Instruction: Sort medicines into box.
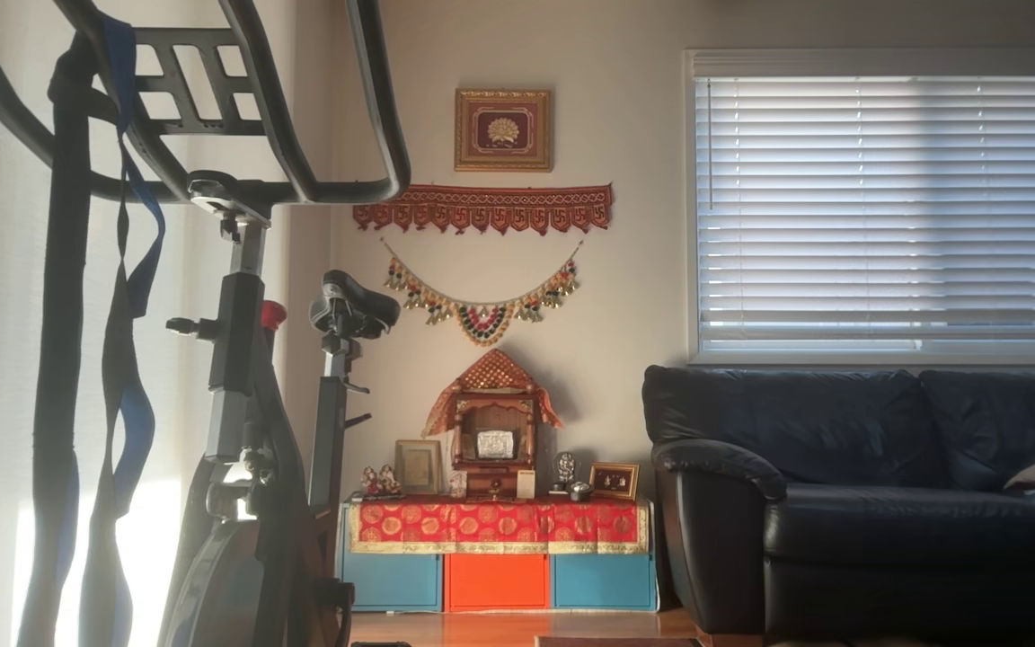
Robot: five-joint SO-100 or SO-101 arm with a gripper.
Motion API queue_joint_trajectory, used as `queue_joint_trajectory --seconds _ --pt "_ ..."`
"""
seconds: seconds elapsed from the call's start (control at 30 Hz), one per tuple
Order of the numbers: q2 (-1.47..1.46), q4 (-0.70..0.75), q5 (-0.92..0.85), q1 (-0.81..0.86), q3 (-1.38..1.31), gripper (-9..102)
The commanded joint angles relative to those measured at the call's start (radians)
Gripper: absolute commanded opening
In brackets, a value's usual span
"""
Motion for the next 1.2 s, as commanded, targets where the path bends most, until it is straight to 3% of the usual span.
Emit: queue_joint_trajectory --seconds 0.0,0.6,1.17 --pt "0.032 -0.015 -0.012 -0.008 -0.015 21" --pt "0.061 -0.051 -0.031 -0.021 0.012 26" --pt "0.002 -0.071 -0.049 -0.044 0.026 24"
